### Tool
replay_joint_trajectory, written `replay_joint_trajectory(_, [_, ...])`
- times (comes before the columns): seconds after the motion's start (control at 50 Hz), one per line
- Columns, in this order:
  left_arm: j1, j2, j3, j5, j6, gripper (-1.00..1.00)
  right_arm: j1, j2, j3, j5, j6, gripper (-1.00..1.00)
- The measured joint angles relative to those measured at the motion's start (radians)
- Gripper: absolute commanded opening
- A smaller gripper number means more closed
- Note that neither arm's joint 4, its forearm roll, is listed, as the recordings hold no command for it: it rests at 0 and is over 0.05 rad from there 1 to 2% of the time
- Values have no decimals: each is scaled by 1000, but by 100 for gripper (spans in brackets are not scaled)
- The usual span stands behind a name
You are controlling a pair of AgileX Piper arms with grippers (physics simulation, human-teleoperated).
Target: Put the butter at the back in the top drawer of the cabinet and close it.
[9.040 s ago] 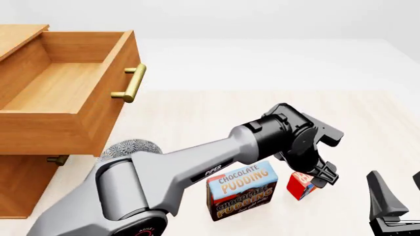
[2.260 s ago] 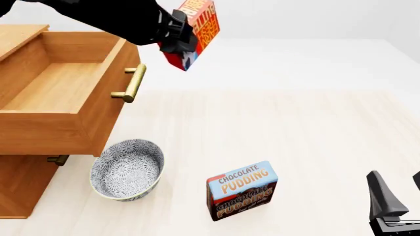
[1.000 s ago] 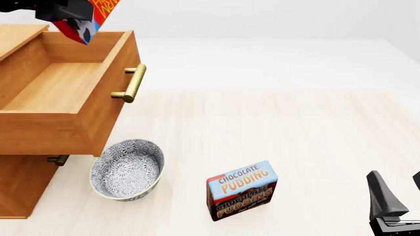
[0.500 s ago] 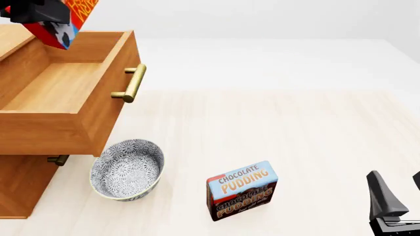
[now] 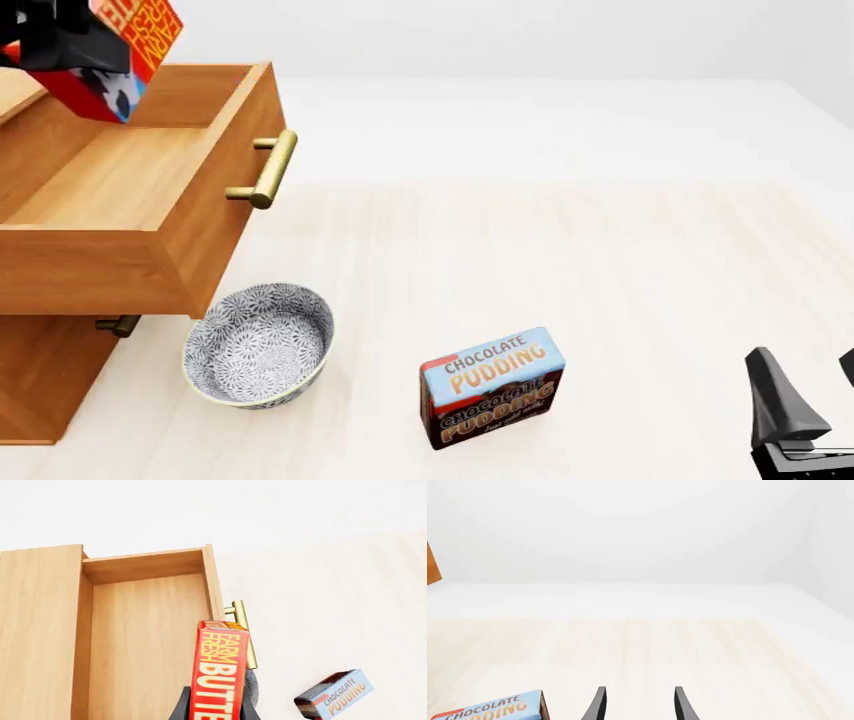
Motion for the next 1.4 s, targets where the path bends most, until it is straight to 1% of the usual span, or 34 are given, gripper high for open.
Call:
replay_joint_trajectory(0.5, [77,5,53,-23,-13,-100,0,0,0,0,0,100])
replay_joint_trajectory(0.92, [123,5,95,-50,-24,-100,0,0,0,0,0,100])
replay_joint_trajectory(1.4, [166,19,166,-99,-26,-100,0,0,0,0,0,100])
